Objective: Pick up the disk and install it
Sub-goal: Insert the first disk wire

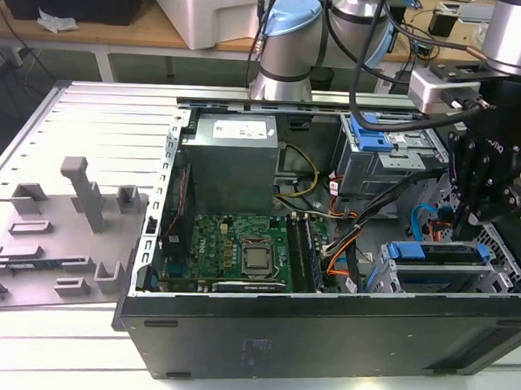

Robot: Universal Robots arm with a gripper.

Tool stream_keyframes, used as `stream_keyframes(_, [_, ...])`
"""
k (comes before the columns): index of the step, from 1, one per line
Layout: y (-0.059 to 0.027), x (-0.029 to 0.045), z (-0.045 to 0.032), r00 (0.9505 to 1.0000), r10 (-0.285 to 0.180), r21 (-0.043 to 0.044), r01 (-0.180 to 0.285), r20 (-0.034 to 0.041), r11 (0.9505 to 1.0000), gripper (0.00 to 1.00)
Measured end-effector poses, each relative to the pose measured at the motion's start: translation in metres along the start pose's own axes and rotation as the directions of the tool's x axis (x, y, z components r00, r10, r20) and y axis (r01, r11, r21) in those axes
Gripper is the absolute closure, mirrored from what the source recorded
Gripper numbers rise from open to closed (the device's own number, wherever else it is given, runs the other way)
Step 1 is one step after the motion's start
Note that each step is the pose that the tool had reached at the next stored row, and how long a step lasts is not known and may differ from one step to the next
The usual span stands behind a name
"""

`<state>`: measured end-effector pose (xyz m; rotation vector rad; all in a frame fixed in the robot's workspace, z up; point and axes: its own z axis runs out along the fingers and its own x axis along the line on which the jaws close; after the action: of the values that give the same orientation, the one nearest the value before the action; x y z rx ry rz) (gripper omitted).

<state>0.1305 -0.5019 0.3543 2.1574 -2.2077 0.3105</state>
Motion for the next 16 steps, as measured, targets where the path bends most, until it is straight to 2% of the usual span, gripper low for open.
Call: stream_keyframes(16, [0.0000,-0.0009,0.0054,1.0000,-0.006,0.0010,0.006,0.0006,1.0000,0.83])
